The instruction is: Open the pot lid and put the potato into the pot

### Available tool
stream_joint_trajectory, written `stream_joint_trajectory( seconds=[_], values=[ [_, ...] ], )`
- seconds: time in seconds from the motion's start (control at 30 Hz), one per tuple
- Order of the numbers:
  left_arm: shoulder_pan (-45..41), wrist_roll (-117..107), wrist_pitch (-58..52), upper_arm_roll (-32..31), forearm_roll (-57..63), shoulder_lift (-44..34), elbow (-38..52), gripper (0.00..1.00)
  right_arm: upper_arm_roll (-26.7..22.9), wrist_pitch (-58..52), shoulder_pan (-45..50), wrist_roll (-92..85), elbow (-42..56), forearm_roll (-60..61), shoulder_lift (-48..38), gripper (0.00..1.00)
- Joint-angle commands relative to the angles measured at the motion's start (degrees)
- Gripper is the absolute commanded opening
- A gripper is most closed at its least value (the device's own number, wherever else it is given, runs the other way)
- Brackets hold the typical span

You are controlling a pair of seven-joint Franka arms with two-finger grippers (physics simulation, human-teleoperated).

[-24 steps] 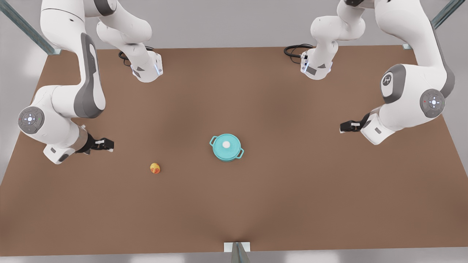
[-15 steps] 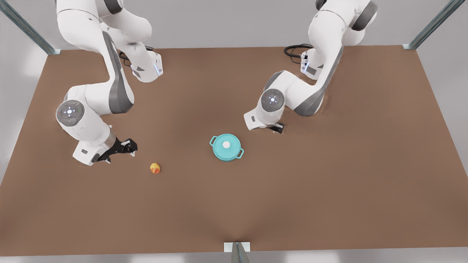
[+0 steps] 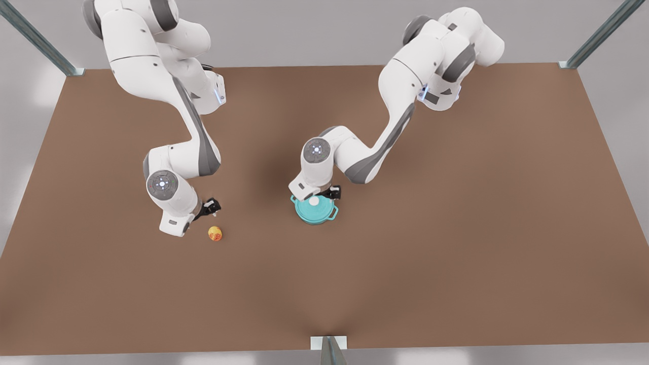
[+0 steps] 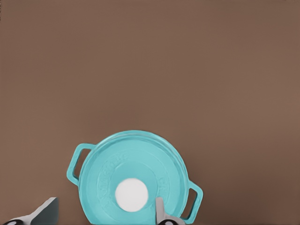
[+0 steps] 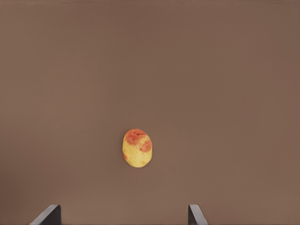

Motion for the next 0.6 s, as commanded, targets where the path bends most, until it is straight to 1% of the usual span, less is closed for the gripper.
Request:
stream_joint_trajectory(
  seconds=[0.0, 0.07, 0.13, 0.33, 0.5, 0.57],
  values=[
    [-0.1, -24.1, 3.0, -0.1, 1.7, 0.2, -0.4, 1.0, -0.2, 9.6, -0.2, -3.2, 0.0, 0.0, 1.9, 1.0],
    [-0.4, -23.9, 3.0, -0.1, 2.0, 0.5, -0.4, 1.0, -0.3, 11.4, -0.6, -3.2, 0.1, 0.1, 3.6, 1.0],
    [-1.0, -23.2, 3.1, -0.3, 4.8, 0.5, -2.8, 1.0, -0.3, 12.0, -0.6, -3.2, 0.3, 0.1, 5.2, 1.0],
    [-1.6, -23.3, 4.3, -0.3, 5.1, 1.2, -3.3, 1.0, -0.3, 15.3, -0.4, -3.8, 0.7, -0.2, 8.8, 1.0],
    [-1.5, -23.4, 6.4, -0.2, 5.3, 2.7, -3.3, 1.0, -0.2, 15.4, -0.1, -4.1, 0.8, -0.4, 10.3, 1.0],
    [-1.5, -23.5, 6.8, -0.2, 5.3, 3.1, -3.2, 1.0, -0.2, 17.8, -0.4, -6.6, 0.7, -0.3, 11.8, 1.0]
  ],
)
